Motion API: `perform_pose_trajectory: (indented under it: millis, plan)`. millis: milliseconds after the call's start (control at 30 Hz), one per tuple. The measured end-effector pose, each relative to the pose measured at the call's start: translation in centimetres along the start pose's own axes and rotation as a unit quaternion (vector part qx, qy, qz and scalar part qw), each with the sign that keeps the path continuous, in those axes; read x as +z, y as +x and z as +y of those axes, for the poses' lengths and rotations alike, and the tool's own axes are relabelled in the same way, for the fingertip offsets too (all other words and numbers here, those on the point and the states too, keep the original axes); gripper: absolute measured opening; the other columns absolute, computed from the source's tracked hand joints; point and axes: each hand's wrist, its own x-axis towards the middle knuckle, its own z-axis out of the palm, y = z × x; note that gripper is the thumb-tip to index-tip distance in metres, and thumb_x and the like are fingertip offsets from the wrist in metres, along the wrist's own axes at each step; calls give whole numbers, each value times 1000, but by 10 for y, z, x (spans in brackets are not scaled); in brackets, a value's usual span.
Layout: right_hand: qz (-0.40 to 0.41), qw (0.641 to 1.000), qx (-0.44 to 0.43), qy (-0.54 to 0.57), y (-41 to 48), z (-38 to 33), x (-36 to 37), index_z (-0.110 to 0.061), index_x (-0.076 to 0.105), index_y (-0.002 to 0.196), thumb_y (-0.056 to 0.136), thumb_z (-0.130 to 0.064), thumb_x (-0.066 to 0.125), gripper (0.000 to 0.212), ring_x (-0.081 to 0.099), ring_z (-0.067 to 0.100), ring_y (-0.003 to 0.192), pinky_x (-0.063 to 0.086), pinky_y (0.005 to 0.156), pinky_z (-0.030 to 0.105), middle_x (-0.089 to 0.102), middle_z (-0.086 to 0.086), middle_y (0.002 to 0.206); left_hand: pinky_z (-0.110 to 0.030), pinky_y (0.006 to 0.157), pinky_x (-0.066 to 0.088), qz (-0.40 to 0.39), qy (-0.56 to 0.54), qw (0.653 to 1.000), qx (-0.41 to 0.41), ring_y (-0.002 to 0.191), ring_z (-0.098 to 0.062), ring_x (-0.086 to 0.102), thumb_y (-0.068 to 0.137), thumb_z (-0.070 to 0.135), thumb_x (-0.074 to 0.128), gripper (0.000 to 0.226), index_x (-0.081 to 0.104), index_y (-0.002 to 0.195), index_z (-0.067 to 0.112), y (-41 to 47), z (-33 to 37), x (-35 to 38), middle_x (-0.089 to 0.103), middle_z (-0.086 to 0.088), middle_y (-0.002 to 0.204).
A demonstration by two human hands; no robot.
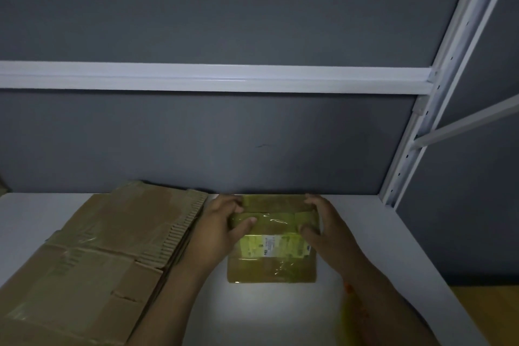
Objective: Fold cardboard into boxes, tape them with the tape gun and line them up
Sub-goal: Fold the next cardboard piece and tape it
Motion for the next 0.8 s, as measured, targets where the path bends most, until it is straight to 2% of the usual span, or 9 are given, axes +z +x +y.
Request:
perform_pose_trajectory:
  millis: [67, 167, 300, 433, 500, 567, 633, 733, 800]
  plan:
    - [13, 998, -35, -45, -1, 4, 3, -28, 51, 116, 89, -16, 63, 32, 44, -4, 112, 31, 83, -3, 42, -20, 125, -22, 88, 43, 16, 75, 996, 45, 105, -10, 55, 75, 64, 52, 49, 66, 86, 18, 3, 1, -2, 58, 13, 108]
    - [-5, 993, -67, -94, 2, 14, 6, -16, 60, 117, 91, -20, 62, 26, 36, -8, 119, 22, 88, -6, 35, -20, 134, -29, 93, 43, -16, 197, 974, 112, 108, -22, 60, 80, 71, 44, 62, 68, 96, 16, 6, 13, 8, 66, -1, 111]
    - [-27, 985, -87, -149, 2, 14, 4, -18, 59, 120, 93, -32, 58, 30, 29, -8, 125, 21, 93, 0, 28, -22, 139, -55, 100, 43, -144, 327, 926, 120, 128, -34, 50, 84, 80, 24, 85, 57, 135, 20, 1, 26, 35, 52, -5, 142]
    - [-79, 978, -46, -185, -9, 15, 0, -25, 54, 128, 93, -42, 54, 38, 36, -3, 120, 29, 94, 14, 41, -15, 136, -50, 88, 51, -236, 336, 904, 124, 111, -37, 62, 72, 91, 22, 96, 62, 127, 24, -5, 19, 38, 62, -6, 130]
    - [-106, 984, -24, -139, -19, 16, 2, -26, 50, 135, 95, -41, 52, 43, 32, -3, 128, 30, 104, 17, 31, -20, 143, -51, 89, 50, -239, 322, 908, 117, 112, -38, 62, 72, 92, 16, 98, 62, 127, 25, -10, 18, 39, 62, -6, 130]
    - [-126, 985, 0, -115, -25, 13, -2, -28, 42, 143, 96, -40, 51, 49, 19, -8, 132, 20, 107, 14, 14, -26, 147, -53, 104, 37, -236, 329, 908, 105, 131, -39, 46, 63, 96, 2, 112, 49, 140, 29, -10, 26, 39, 46, -4, 147]
    - [-123, 986, 11, -114, -31, 7, -15, -33, 34, 146, 95, -41, 53, 55, 12, -9, 134, 15, 106, 12, 6, -26, 149, -48, 117, 12, -262, 344, 898, 83, 148, -31, 14, 42, 97, -17, 133, 19, 152, 34, -10, 31, 36, 13, 3, 161]
    - [-65, 987, 61, -133, -44, 6, -49, -40, 31, 145, 90, -42, 61, 63, 26, 2, 137, 24, 105, 16, 22, -16, 153, -41, 119, 1, -280, 352, 891, 63, 149, -27, -6, 26, 92, -31, 145, 1, 154, 31, -9, 39, 39, -7, 4, 162]
    - [-85, 969, 160, -166, -58, 16, -74, -39, 34, 144, 84, -49, 65, 68, 39, 9, 130, 32, 102, 21, 38, -13, 145, -37, 119, 0, -283, 354, 889, 70, 149, -26, -9, 24, 89, -36, 148, -3, 155, 27, -12, 41, 43, -11, 2, 162]
